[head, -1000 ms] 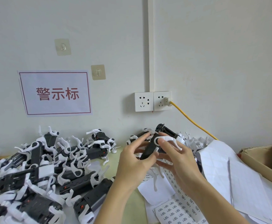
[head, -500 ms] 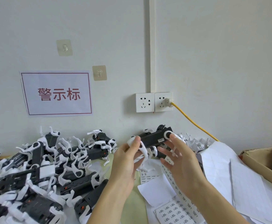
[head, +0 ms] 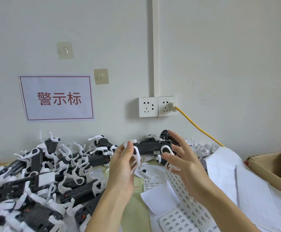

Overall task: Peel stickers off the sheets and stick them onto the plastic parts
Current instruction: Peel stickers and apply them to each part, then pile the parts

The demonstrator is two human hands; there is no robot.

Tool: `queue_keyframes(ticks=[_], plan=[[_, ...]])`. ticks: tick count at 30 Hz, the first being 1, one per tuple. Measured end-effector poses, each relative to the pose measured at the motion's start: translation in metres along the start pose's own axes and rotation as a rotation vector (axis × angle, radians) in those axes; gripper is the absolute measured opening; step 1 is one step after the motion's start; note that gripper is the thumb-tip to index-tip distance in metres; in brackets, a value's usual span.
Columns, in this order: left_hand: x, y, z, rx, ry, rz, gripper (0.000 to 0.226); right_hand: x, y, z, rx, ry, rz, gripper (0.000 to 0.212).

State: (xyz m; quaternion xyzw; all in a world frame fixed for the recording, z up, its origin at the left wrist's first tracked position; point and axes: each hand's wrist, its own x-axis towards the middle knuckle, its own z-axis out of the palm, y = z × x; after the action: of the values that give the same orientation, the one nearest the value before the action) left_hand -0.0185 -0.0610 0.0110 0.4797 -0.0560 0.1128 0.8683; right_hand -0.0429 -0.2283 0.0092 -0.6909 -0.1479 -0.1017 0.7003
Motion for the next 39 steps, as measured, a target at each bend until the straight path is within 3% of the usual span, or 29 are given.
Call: queue_keyframes(ticks=[4, 9, 17, 21, 24, 27, 30, 32, 33, 36, 39], plan=[[-0.001, 0.002, 0.000, 0.078, 0.014, -0.053, 0.054, 0.001, 0.001, -0.002, -0.074, -0.005, -0.059, 0.033], [-0.002, 0.005, 0.001, 0.042, 0.012, -0.074, 0.019, 0.005, 0.005, -0.010, 0.025, 0.001, -0.002, 0.019], [-0.009, 0.003, 0.004, 0.163, 0.014, -0.130, 0.037, 0.007, 0.002, -0.027, 0.014, -0.085, 0.069, 0.031], [-0.012, 0.002, -0.001, 0.611, -0.007, -0.106, 0.049, 0.003, -0.002, -0.041, 0.051, -0.040, 0.246, 0.038], [-0.012, -0.004, -0.001, 0.756, 0.070, -0.004, 0.041, 0.003, -0.002, -0.061, 0.075, 0.062, 0.409, 0.046], [-0.008, -0.008, 0.005, 0.813, 0.075, 0.049, 0.033, 0.002, -0.011, -0.092, 0.308, 0.355, 0.414, 0.017], [-0.003, -0.017, 0.004, 0.836, 0.078, 0.044, 0.031, 0.000, -0.022, -0.127, 0.850, 0.782, 0.069, 0.017], [-0.001, -0.024, 0.003, 0.859, 0.073, 0.031, 0.031, -0.002, -0.028, -0.148, 1.072, 0.911, -0.195, 0.039], [0.000, -0.027, 0.003, 0.871, 0.064, 0.024, 0.030, -0.002, -0.029, -0.156, 1.089, 0.932, -0.224, 0.049], [0.000, -0.031, 0.006, 0.935, 0.030, 0.020, 0.023, 0.002, -0.023, -0.157, 0.804, 0.931, -0.019, 0.052], [0.001, -0.030, 0.012, 1.031, -0.039, 0.007, 0.011, 0.008, -0.015, -0.131, 0.367, 0.745, 0.135, 0.038]])
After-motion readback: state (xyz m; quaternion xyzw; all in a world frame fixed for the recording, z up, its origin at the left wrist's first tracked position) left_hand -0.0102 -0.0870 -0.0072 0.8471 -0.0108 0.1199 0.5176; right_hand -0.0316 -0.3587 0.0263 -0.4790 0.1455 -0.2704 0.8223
